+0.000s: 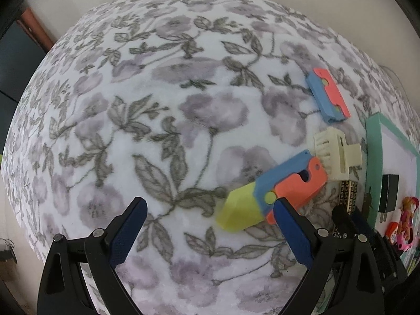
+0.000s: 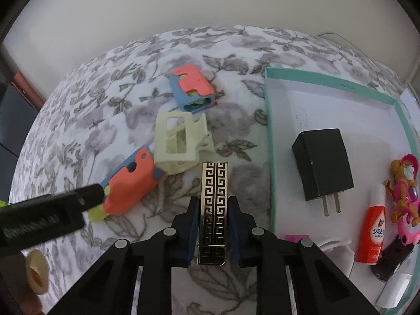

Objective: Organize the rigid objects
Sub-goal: 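Grasp the orange-blue toy knife with the left tool while the right tool holds the bar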

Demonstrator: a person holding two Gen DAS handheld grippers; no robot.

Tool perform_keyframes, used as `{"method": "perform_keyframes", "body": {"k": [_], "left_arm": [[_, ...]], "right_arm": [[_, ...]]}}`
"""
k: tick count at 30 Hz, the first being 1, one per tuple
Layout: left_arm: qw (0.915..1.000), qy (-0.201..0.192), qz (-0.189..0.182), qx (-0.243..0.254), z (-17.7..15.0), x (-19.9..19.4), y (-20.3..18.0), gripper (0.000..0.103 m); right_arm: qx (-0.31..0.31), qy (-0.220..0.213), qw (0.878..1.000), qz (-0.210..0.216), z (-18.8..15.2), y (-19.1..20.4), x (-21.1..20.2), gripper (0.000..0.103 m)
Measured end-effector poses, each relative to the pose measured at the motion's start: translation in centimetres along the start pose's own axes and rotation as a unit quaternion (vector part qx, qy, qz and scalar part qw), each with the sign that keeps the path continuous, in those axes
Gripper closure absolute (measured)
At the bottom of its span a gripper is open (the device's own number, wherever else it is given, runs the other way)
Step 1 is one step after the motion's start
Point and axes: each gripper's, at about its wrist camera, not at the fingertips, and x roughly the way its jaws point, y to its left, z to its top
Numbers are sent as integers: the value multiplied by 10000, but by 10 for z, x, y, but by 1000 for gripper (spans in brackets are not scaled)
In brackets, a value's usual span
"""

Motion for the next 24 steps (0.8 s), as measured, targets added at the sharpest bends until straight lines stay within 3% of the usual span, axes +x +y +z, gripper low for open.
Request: {"method": "perform_keyframes", "body": {"k": [12,17,24], "left_arm": [[9990,-27,-243,386,1,1,-32,6],[9981,-11,-167,591,0,7,-50,6],[9994,-340,-39,93,10,2,-42,6]], "right_arm": [[-48,29,9999,112,-1,-1,-2,81],[-72,48,9999,132,-2,-1,-2,81],[-102,59,9998,148,-1,-1,-1,81]]}}
